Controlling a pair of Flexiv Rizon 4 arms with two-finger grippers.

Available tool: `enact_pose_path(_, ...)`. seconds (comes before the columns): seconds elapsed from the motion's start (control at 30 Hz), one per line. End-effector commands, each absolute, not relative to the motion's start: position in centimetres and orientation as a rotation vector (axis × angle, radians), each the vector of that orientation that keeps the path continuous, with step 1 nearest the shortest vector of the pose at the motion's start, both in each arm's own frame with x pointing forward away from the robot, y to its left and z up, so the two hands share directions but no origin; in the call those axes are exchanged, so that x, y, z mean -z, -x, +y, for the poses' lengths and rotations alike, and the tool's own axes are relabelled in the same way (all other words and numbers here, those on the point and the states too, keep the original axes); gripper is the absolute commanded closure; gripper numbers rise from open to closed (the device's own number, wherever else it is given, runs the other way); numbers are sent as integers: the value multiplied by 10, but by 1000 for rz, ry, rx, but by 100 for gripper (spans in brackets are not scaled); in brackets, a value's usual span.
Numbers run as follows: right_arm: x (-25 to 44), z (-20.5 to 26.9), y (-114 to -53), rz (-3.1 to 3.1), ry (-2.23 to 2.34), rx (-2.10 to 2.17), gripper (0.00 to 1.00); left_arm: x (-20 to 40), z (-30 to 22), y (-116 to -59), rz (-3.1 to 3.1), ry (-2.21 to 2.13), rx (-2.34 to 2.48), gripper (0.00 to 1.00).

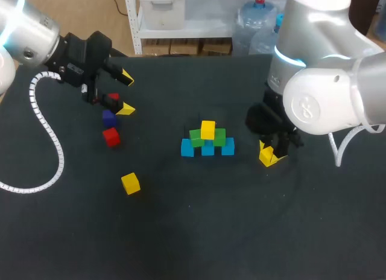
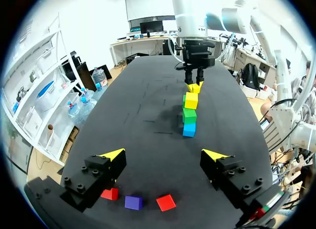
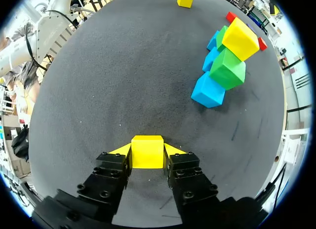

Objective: Place the blue cubes, place green cubes on the blue cubes, place the yellow cubes on the green cubes, then place the red cubes on the yellow cubes, and place purple cube on the red cubes.

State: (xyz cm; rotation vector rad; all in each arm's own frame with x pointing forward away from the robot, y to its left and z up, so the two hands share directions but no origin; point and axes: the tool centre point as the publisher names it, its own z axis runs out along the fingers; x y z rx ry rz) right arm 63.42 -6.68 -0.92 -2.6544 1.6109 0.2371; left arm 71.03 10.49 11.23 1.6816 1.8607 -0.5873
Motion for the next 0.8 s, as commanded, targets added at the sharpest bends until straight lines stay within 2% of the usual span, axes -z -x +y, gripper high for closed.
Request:
enact_pose_path(0.03,10,-65,-634,1614,2656,-234,78,-111,106,-711,1854,-1683,591,0)
enact_pose_path(0.07,10,-65,-634,1616,2655,-234,94,-111,106,-711,1854,-1683,591,0)
enact_pose_path(0.1,10,-64,-634,1625,2653,-232,100,-111,106,-711,1854,-1683,591,0)
enact_pose_path(0.37,-4,-57,-637,1764,2568,-243,100,-111,106,-711,1854,-1683,591,0)
enact_pose_path(0.8,-67,-29,-642,1929,2358,-208,100,-111,106,-711,1854,-1683,591,0)
